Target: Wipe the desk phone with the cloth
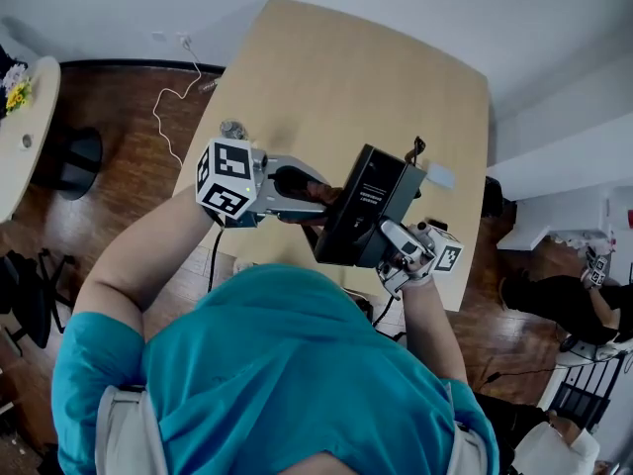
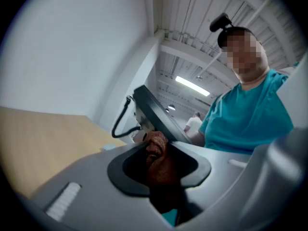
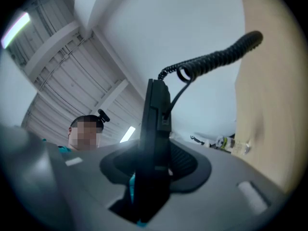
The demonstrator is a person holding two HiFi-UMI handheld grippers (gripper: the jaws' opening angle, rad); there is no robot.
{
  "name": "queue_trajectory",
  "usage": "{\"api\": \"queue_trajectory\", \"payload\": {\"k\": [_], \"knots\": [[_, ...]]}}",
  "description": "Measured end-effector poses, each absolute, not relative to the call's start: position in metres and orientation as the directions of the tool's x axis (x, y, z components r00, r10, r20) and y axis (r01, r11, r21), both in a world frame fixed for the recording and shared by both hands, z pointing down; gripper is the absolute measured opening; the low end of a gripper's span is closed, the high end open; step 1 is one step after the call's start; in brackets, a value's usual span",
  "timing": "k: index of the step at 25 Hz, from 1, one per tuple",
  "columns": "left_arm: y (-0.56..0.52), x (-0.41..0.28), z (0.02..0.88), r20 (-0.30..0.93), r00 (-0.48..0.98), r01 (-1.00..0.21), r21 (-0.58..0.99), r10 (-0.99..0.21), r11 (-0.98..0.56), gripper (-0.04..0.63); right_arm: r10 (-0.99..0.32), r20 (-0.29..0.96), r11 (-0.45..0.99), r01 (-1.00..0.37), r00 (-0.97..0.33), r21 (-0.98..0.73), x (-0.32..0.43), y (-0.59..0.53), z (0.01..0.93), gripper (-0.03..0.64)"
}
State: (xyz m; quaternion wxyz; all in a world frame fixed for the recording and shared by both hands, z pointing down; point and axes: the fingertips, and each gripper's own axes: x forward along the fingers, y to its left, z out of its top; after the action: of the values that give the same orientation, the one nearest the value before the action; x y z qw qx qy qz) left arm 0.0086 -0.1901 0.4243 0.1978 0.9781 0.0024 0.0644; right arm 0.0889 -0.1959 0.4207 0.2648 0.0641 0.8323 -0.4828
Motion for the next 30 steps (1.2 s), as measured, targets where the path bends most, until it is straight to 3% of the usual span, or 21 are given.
{"api": "queue_trajectory", "payload": {"k": [5,10,16,19,24,27,30], "knots": [[-0.248,-0.01,0.388,-0.025,0.984,-0.144,0.477,-0.177,-0.867,0.127,-0.106,-0.461,0.522,0.346,-0.881,-0.779,0.08,-0.188,0.43,0.168],[-0.227,0.002,0.394,-0.025,0.996,-0.06,0.491,-0.083,-0.869,0.126,-0.115,-0.495,0.531,0.368,-0.861,-0.763,0.083,-0.189,0.425,0.169],[-0.165,0.005,0.427,0.066,0.988,0.095,0.476,0.143,-0.875,0.126,-0.118,-0.505,0.578,0.354,-0.855,-0.735,0.083,-0.192,0.411,0.169],[-0.165,0.003,0.443,0.139,0.97,0.108,0.487,0.199,-0.867,0.126,-0.094,-0.498,0.585,0.357,-0.862,-0.728,0.079,-0.19,0.407,0.169],[-0.185,-0.027,0.48,0.275,0.955,-0.04,0.495,0.113,-0.868,0.126,-0.125,-0.558,0.566,0.403,-0.82,-0.719,0.08,-0.188,0.399,0.169],[-0.197,-0.032,0.481,0.22,0.975,-0.123,0.539,-0.001,-0.833,0.127,-0.134,-0.598,0.561,0.437,-0.79,-0.703,0.084,-0.19,0.388,0.169],[-0.197,-0.015,0.466,0.123,0.992,-0.082,0.558,-0.015,-0.826,0.127,-0.107,-0.614,0.55,0.468,-0.782,-0.692,0.078,-0.189,0.379,0.169]]}}
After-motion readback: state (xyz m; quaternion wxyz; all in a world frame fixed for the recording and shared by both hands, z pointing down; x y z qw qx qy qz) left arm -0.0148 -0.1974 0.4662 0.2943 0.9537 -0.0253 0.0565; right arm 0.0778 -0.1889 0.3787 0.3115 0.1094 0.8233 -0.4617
